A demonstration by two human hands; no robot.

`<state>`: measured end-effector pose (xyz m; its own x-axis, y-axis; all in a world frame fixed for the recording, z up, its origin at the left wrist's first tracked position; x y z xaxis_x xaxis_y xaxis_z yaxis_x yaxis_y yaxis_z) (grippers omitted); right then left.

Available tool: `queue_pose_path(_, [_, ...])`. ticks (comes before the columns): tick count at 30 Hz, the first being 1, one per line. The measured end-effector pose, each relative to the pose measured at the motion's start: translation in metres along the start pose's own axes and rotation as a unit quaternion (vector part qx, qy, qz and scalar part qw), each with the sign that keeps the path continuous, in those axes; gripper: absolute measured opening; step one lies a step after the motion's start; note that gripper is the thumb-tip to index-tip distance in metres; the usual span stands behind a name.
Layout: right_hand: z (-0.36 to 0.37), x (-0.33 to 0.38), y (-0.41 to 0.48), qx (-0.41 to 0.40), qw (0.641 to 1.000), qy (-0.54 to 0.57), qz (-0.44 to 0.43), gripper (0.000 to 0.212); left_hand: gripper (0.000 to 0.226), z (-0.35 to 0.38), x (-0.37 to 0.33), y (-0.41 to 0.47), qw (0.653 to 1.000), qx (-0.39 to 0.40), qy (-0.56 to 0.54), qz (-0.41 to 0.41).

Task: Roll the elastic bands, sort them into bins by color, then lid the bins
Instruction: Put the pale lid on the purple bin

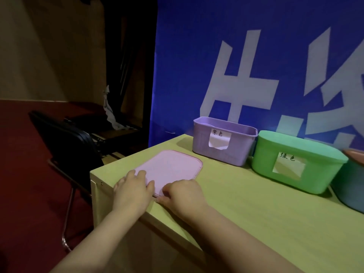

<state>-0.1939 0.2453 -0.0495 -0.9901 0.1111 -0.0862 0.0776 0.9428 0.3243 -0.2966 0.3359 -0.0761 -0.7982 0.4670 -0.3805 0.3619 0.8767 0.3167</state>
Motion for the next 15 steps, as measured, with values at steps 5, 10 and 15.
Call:
queue_pose_path(5, [-0.015, -0.011, -0.013, -0.010, 0.999, -0.031, -0.022, 0.008, 0.044, -0.013, -0.011, -0.007, 0.985, -0.057, -0.158, 0.029])
queue_pose_path(10, [-0.054, -0.047, -0.026, -0.162, 0.976, 0.086, 0.119, 0.023, 0.062, -0.033, -0.040, -0.011, 0.967, -0.094, -0.215, 0.103])
queue_pose_path(15, [-0.086, -0.092, -0.034, -0.327, 0.872, 0.274, 0.241, 0.020, 0.075, -0.028, -0.070, -0.004, 0.971, -0.065, -0.199, 0.113])
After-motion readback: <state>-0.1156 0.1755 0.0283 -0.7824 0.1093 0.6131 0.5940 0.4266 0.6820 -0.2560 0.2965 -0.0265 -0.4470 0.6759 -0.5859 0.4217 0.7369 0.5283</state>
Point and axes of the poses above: each hand's wrist, its own y-axis towards the middle knuckle, its own z-axis out of the palm, x = y × z, the point moved 1 cm from there along y, towards the middle knuckle, and after that the axes turned 1 degree about -z, right-handed, at the moved point
